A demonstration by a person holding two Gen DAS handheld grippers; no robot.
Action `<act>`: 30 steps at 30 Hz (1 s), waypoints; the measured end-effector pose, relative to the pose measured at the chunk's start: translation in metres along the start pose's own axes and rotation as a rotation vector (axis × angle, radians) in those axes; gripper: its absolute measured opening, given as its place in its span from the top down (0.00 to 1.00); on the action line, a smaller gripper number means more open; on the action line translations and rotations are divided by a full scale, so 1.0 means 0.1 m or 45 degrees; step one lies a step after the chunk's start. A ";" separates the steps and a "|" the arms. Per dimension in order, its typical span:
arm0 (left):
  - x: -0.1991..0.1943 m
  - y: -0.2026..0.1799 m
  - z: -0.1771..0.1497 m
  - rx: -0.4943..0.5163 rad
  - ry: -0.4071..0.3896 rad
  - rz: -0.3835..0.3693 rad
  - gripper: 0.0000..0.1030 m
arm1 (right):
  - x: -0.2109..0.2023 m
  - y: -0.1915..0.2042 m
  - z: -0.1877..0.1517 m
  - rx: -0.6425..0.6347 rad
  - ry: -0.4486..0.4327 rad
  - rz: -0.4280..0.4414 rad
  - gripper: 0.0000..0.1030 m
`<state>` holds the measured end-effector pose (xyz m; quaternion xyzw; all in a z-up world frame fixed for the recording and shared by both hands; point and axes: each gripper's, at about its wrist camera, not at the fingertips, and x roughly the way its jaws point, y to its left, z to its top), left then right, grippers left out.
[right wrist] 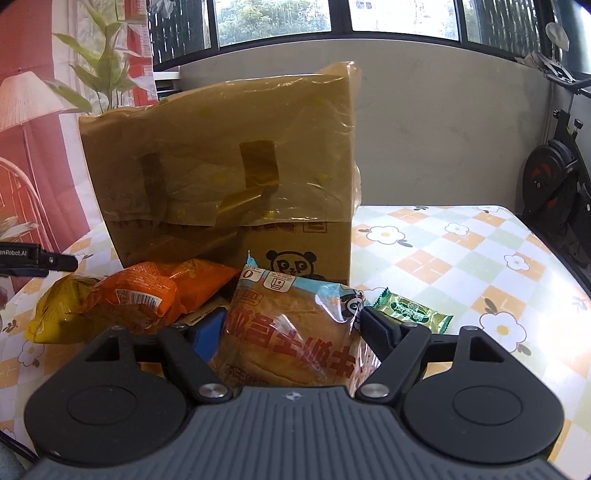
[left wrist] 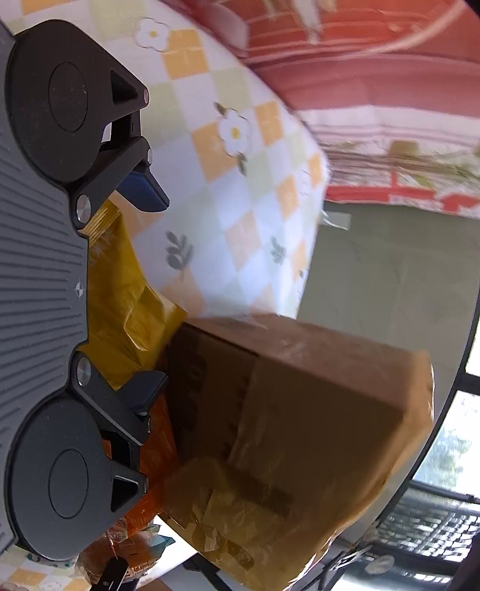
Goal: Organize snacks
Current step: 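Grasp the bread packet with the right tool while the left tool grasps the yellow corn snack bag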
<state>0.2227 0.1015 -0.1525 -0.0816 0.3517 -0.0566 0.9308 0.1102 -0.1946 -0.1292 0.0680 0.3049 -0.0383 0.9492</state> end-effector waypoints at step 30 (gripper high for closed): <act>0.05 -0.04 -0.32 -0.398 0.037 -0.095 0.35 | -0.06 0.08 0.02 -0.035 -0.009 0.038 0.24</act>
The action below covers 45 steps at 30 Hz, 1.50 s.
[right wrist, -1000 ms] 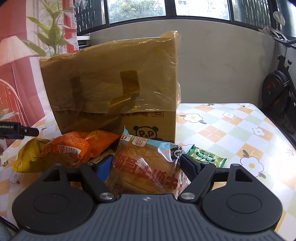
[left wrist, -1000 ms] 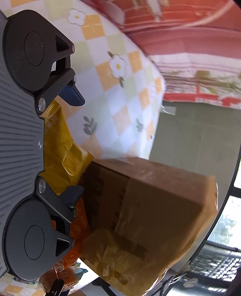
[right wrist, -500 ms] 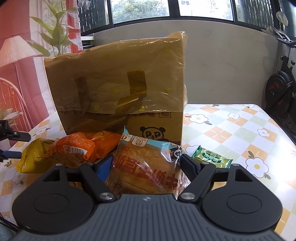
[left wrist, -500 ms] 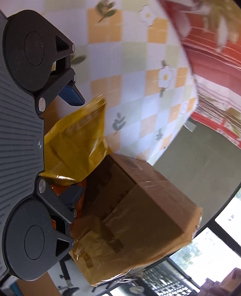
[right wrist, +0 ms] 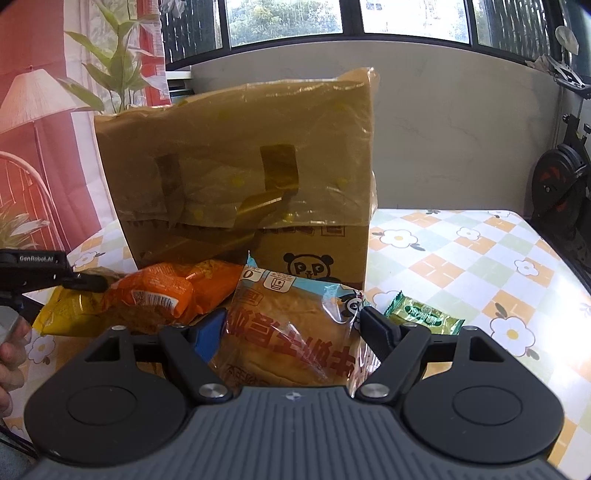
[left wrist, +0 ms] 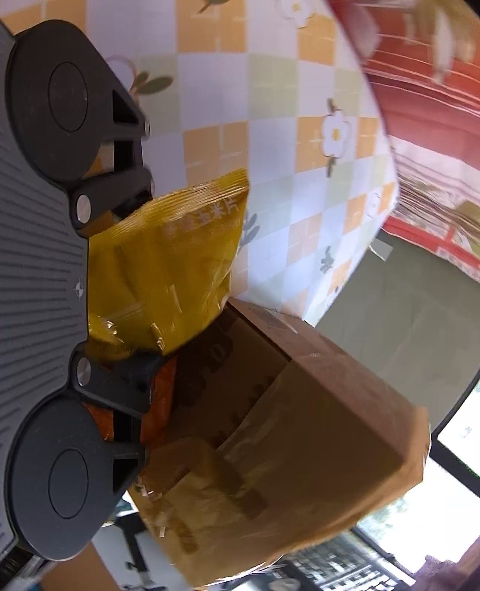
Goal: Organize snacks
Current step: 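Grasp the bread packet with the right tool while the left tool grasps the yellow corn snack bag, then lift both packets over the box and release them inside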
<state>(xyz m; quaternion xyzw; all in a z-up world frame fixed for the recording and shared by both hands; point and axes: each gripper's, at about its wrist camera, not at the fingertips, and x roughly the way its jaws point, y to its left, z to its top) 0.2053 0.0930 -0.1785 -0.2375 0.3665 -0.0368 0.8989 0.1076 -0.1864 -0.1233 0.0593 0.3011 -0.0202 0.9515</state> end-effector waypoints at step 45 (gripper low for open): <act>0.13 -2.13 1.55 0.804 -0.403 0.079 0.27 | 1.00 -0.04 2.30 0.054 -0.178 0.190 0.23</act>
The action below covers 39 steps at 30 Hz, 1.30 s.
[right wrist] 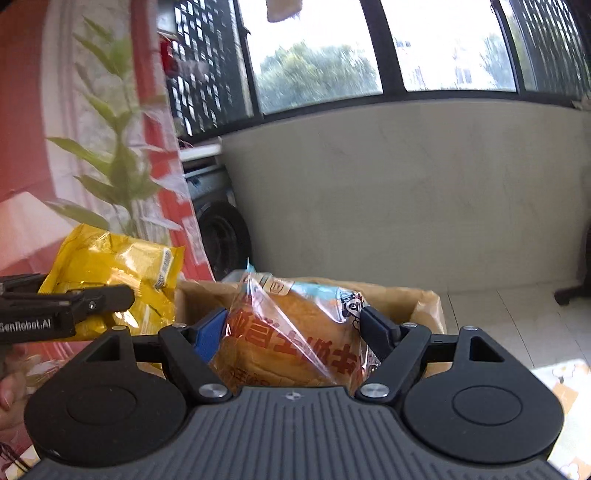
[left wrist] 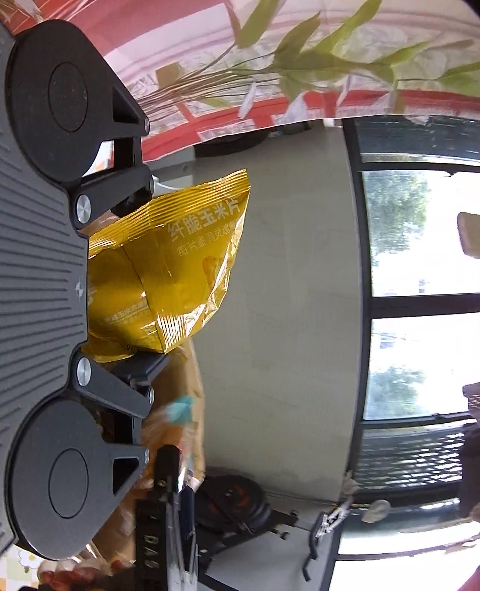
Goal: Organize snacks
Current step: 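Lift both packets over the box and release them inside, then move both tools back down toward the remaining snacks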
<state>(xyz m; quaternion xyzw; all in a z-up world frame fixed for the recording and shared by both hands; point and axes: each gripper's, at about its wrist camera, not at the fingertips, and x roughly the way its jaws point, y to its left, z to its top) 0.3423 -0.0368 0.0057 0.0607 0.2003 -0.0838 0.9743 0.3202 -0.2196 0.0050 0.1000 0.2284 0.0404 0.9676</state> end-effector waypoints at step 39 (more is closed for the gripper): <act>-1.54 0.32 -1.01 -0.236 -0.008 0.046 0.16 | -1.39 0.40 -0.98 -0.254 -0.044 -0.004 0.17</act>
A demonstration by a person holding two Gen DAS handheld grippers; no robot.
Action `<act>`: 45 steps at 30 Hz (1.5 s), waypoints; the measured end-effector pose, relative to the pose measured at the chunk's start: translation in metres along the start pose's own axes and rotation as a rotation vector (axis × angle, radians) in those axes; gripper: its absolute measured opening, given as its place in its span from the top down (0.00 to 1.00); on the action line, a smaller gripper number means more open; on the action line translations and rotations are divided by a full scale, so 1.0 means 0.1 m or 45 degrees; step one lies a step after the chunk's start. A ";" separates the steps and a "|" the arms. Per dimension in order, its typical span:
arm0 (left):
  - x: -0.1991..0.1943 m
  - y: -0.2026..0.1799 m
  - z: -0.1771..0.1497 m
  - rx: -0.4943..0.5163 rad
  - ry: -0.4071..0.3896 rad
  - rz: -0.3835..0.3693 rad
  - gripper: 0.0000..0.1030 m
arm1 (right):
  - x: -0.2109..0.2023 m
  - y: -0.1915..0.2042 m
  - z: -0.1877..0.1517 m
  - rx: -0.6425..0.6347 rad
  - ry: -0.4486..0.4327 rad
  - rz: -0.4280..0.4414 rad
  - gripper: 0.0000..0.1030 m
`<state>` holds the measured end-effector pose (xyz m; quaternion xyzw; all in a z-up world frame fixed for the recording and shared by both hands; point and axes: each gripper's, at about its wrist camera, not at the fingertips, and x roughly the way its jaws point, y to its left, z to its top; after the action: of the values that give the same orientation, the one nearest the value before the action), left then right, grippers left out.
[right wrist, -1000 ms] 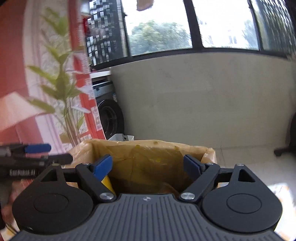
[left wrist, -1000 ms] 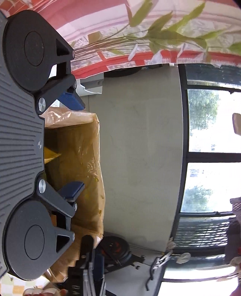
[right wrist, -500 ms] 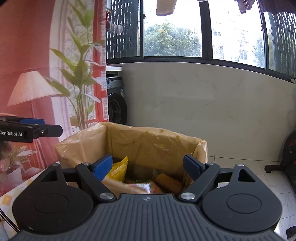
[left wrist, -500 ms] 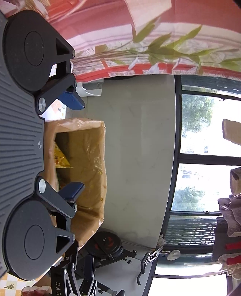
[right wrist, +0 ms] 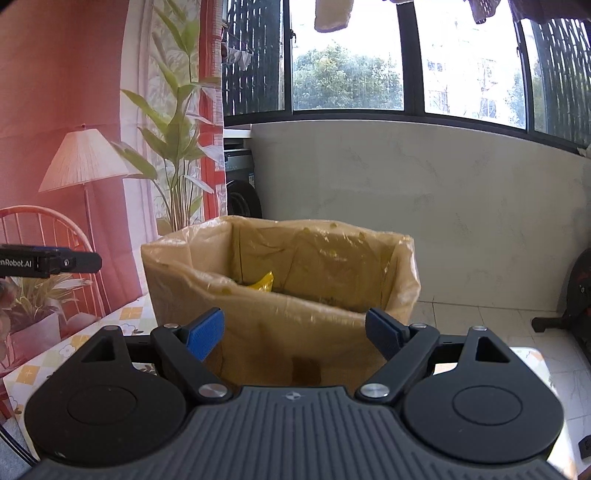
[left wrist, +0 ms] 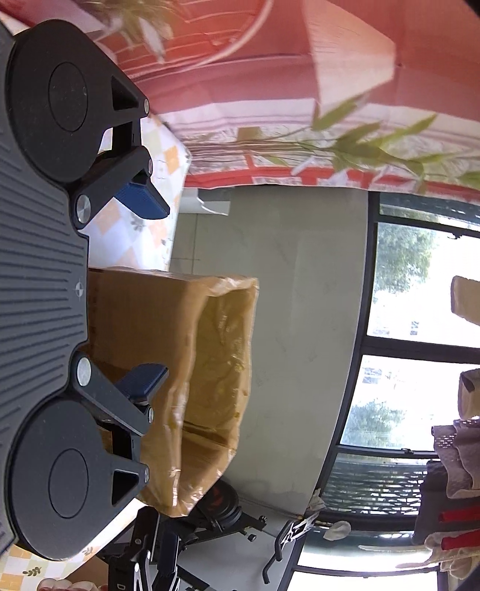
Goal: Organize snacks
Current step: 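Move both tools back down toward the remaining snacks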
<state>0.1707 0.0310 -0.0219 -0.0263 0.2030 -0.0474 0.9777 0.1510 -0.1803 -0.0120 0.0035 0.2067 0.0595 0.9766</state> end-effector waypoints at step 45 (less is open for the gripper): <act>0.25 -0.35 -1.44 0.039 0.394 -0.206 0.17 | -0.21 0.04 -1.78 0.173 0.400 -0.155 0.28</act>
<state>0.1332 -0.0108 -0.1614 -0.0201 0.3477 -0.1325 0.9280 0.0591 -0.1817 -0.1665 0.0475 0.3599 -0.0138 0.9317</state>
